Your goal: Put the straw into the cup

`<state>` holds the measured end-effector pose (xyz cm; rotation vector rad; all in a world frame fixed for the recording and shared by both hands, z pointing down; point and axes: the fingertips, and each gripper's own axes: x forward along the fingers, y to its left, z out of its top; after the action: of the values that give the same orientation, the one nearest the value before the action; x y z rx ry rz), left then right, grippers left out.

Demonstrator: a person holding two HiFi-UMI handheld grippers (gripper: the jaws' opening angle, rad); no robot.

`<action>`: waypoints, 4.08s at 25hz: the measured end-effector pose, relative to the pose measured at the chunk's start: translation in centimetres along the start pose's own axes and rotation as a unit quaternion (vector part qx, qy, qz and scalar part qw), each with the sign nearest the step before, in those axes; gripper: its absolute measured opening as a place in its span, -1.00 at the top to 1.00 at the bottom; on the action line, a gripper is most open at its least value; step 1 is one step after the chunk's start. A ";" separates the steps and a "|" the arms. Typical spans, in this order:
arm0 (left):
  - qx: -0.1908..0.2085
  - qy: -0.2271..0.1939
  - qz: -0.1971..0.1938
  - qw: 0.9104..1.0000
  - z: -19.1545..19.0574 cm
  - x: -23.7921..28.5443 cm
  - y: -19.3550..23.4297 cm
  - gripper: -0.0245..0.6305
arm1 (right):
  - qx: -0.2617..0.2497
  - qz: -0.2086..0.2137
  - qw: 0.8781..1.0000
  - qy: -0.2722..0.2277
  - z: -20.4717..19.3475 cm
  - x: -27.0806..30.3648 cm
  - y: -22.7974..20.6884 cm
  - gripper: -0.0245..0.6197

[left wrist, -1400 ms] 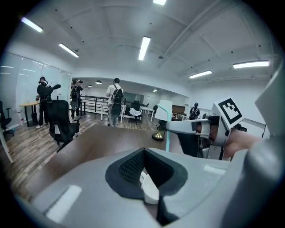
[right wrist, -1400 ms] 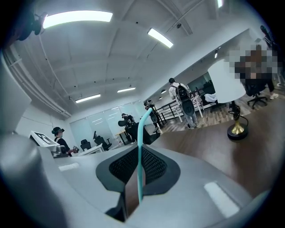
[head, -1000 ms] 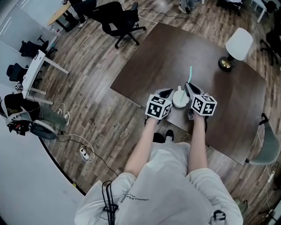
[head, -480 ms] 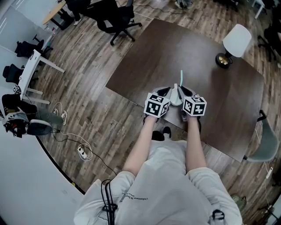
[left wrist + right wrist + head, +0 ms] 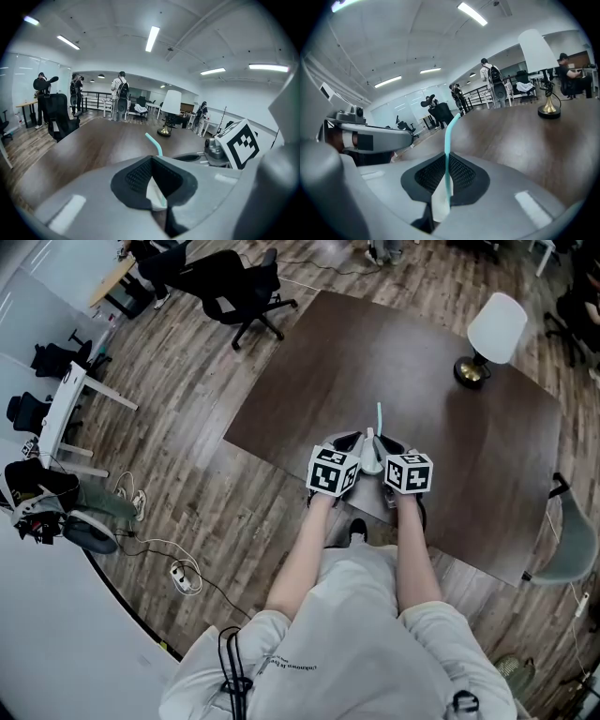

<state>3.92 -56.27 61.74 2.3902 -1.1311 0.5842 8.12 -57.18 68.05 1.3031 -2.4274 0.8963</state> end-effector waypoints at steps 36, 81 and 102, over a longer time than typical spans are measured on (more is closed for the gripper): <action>0.012 0.014 -0.019 1.000 -2.3 -2.1 0.3 0.92 | -0.002 -0.053 0.999 -0.005 -0.7 -1.7 0.1 0.71; 0.080 0.035 -0.144 0.986 -7.9 -10.9 -4.8 0.92 | 0.051 -0.184 0.979 -0.069 -8.7 -13.2 8.3 0.84; 0.048 0.009 -0.143 0.989 -7.9 -11.9 -6.0 0.92 | 0.023 -0.186 0.980 -0.064 -9.4 -15.4 9.8 0.85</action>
<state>0.27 -41.27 60.62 2.5617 -0.7467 0.5706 8.28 -37.06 64.10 1.8040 -2.1509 0.7890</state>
